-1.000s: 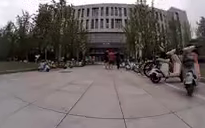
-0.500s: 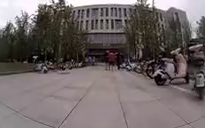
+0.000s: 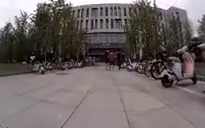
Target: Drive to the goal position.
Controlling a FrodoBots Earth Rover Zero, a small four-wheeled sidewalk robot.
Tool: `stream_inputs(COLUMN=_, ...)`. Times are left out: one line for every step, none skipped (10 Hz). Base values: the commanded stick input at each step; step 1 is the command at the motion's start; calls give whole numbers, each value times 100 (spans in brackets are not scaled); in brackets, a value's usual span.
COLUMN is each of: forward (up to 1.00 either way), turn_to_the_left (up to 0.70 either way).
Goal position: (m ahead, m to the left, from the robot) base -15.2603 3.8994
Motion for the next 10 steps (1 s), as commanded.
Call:
stream_inputs(forward=70, turn_to_the_left=0)
stream_inputs(forward=70, turn_to_the_left=0)
stream_inputs(forward=70, turn_to_the_left=0)
stream_inputs(forward=70, turn_to_the_left=0)
stream_inputs(forward=70, turn_to_the_left=0)
stream_inputs(forward=70, turn_to_the_left=0)
stream_inputs(forward=70, turn_to_the_left=0)
stream_inputs(forward=60, turn_to_the_left=0)
stream_inputs(forward=36, turn_to_the_left=0)
stream_inputs(forward=0, turn_to_the_left=0)
